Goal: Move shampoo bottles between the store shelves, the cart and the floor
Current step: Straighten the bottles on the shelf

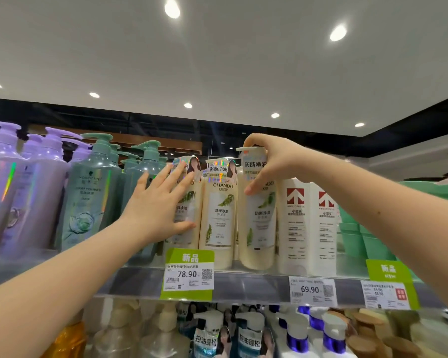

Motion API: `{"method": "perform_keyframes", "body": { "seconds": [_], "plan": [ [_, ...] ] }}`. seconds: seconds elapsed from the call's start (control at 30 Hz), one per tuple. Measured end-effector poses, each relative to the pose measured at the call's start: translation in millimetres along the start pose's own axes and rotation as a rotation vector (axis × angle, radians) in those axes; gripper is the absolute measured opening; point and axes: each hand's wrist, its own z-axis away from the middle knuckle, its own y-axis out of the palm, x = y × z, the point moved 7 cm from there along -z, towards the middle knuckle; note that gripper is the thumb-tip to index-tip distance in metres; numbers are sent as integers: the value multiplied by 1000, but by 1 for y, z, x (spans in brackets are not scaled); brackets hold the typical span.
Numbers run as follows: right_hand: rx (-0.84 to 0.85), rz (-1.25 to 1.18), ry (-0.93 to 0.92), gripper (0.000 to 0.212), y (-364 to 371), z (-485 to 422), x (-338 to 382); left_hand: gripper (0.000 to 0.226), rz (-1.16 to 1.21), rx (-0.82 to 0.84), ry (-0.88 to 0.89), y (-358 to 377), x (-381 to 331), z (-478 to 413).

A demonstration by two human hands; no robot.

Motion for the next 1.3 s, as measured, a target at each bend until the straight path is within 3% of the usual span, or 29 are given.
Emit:
{"method": "perform_keyframes", "body": {
  "seconds": [0.3,0.4,1.2,1.3],
  "plan": [
    [59,528,58,93,6,-15,5,103,33,-53,13,4,1,0],
    [105,616,100,87,12,-21,5,101,27,-70,17,5,0,3],
    [129,611,162,87,17,-33,-8,102,42,-44,39,2,-2,7],
    [84,604,141,97,16,-26,-5,99,47,-54,48,-3,-4,12]
  ]
}}
